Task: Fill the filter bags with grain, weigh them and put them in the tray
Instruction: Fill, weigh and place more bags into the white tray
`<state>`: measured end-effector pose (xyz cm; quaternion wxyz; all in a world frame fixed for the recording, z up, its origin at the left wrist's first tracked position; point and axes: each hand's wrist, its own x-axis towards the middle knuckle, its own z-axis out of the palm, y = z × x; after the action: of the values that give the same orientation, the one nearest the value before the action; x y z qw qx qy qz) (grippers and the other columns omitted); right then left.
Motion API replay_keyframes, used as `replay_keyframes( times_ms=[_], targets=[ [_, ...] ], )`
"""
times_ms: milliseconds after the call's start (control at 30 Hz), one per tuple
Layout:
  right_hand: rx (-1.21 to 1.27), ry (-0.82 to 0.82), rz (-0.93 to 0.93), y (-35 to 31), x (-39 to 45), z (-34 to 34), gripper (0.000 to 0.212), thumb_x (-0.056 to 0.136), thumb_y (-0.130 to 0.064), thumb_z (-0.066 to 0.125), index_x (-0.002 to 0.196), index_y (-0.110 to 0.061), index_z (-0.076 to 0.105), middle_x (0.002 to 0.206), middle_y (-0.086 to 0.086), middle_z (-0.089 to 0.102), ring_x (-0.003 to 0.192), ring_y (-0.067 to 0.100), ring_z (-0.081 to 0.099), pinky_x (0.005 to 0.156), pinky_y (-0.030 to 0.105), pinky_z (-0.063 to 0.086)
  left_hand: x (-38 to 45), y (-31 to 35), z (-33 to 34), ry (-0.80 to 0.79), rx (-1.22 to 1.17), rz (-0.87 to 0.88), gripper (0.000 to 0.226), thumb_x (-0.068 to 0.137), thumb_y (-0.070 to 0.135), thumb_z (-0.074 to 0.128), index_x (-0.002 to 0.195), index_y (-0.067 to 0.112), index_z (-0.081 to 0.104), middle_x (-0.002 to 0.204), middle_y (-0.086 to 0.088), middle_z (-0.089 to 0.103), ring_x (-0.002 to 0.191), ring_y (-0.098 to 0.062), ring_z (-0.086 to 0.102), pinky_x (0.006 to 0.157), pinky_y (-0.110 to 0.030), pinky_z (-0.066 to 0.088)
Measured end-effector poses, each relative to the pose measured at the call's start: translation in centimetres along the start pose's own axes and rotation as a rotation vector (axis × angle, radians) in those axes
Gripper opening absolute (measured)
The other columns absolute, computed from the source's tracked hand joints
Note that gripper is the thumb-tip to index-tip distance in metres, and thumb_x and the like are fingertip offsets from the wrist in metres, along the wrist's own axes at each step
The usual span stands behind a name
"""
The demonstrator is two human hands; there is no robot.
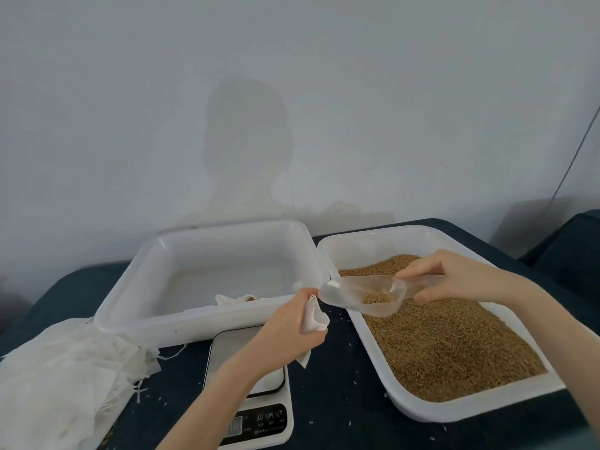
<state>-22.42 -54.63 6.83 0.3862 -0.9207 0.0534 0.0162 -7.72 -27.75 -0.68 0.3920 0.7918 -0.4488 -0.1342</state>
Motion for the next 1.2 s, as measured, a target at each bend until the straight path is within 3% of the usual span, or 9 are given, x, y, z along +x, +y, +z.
replay_keyframes(
  times_ms=[200, 300, 433, 533, 633, 767, 1000, 1067, 1200],
  targets=[
    [-0.063, 0.008, 0.023, -1.8, 0.9, 0.8, 0.043, 0.079, -0.008, 0.075, 0.103, -0.044, 0.073, 0.110, -0.025, 0.068, 0.100, -0.008, 0.061, 0.088, 0.020, 0.049, -0.5, -0.2, -0.4, 0.019, 0.016, 0.010, 0.047, 0.085, 0.031, 0.062, 0.123, 0.041, 0.037, 0.104, 0.017, 0.056, 0.093, 0.000, 0.055, 0.082, -0.021, 0.048],
    [-0.094, 0.047, 0.041, -2.0, 1.0, 0.9, 0.042, 0.078, -0.010, 0.076, 0.104, -0.043, 0.072, 0.109, -0.027, 0.067, 0.099, -0.010, 0.060, 0.091, 0.019, 0.048, -0.7, -0.3, -0.7, 0.043, 0.024, 0.026, 0.044, 0.084, 0.032, 0.063, 0.117, 0.043, 0.036, 0.096, 0.020, 0.055, 0.087, 0.008, 0.052, 0.075, -0.010, 0.043],
    [-0.135, 0.051, 0.066, -2.2, 1.0, 1.1, 0.043, 0.078, -0.010, 0.076, 0.102, -0.045, 0.071, 0.107, -0.029, 0.066, 0.102, -0.008, 0.060, 0.092, 0.019, 0.049, -0.9, -0.5, -0.9, 0.049, 0.032, 0.008, 0.048, 0.084, 0.035, 0.063, 0.121, 0.045, 0.034, 0.097, 0.022, 0.053, 0.089, 0.010, 0.050, 0.074, -0.010, 0.041],
    [-0.151, 0.049, 0.080, -2.4, 1.1, 1.6, 0.043, 0.080, -0.010, 0.075, 0.101, -0.047, 0.070, 0.104, -0.030, 0.067, 0.100, 0.002, 0.065, 0.092, 0.029, 0.054, -0.9, -0.7, -0.9, 0.051, 0.049, 0.007, 0.050, 0.084, 0.037, 0.063, 0.124, 0.043, 0.034, 0.100, 0.023, 0.052, 0.094, 0.009, 0.049, 0.075, -0.009, 0.040],
    [-0.189, 0.063, 0.080, -2.3, 1.3, 1.9, 0.042, 0.080, -0.011, 0.075, 0.102, -0.046, 0.068, 0.105, -0.028, 0.066, 0.096, -0.014, 0.059, 0.089, 0.015, 0.050, -0.9, -0.9, -0.8, 0.056, 0.059, 0.000, 0.050, 0.083, 0.038, 0.063, 0.124, 0.041, 0.035, 0.098, 0.022, 0.051, 0.093, 0.006, 0.050, 0.074, -0.011, 0.039],
    [-0.196, 0.066, 0.082, -2.6, 1.2, 2.0, 0.042, 0.080, -0.011, 0.075, 0.102, -0.045, 0.067, 0.106, -0.028, 0.065, 0.095, -0.019, 0.057, 0.075, 0.003, 0.045, -0.8, -1.2, -0.9, 0.065, 0.080, -0.003, 0.052, 0.082, 0.039, 0.063, 0.126, 0.039, 0.035, 0.098, 0.023, 0.049, 0.092, 0.008, 0.048, 0.073, -0.010, 0.037],
    [-0.233, 0.035, 0.074, -4.1, 1.8, 2.9, 0.040, 0.078, -0.019, 0.077, 0.096, -0.053, 0.066, 0.097, -0.035, 0.065, 0.095, -0.015, 0.059, 0.095, 0.023, 0.048, -0.5, -1.4, -0.7, 0.025, 0.154, 0.027, 0.055, 0.081, 0.048, 0.063, 0.126, 0.042, 0.032, 0.103, 0.028, 0.042, 0.097, 0.012, 0.044, 0.074, -0.007, 0.034],
    [-0.246, 0.046, 0.076, -4.5, 2.0, 3.1, 0.039, 0.079, -0.018, 0.077, 0.100, -0.050, 0.068, 0.101, -0.027, 0.068, 0.097, -0.008, 0.061, 0.096, 0.030, 0.049, -0.4, -1.5, -0.6, 0.019, 0.166, 0.026, 0.053, 0.080, 0.050, 0.062, 0.123, 0.045, 0.030, 0.101, 0.029, 0.041, 0.096, 0.013, 0.043, 0.072, -0.008, 0.035],
    [-0.544, 0.112, 0.043, -6.6, 3.1, 3.4, 0.033, 0.085, -0.025, 0.069, 0.108, -0.049, 0.066, 0.101, -0.018, 0.067, 0.098, 0.005, 0.060, 0.094, 0.035, 0.047, -0.2, -1.9, -0.5, 0.053, 0.180, 0.015, 0.050, 0.080, 0.052, 0.062, 0.115, 0.050, 0.026, 0.099, 0.026, 0.042, 0.094, 0.007, 0.045, 0.070, -0.010, 0.035]
  ],
)
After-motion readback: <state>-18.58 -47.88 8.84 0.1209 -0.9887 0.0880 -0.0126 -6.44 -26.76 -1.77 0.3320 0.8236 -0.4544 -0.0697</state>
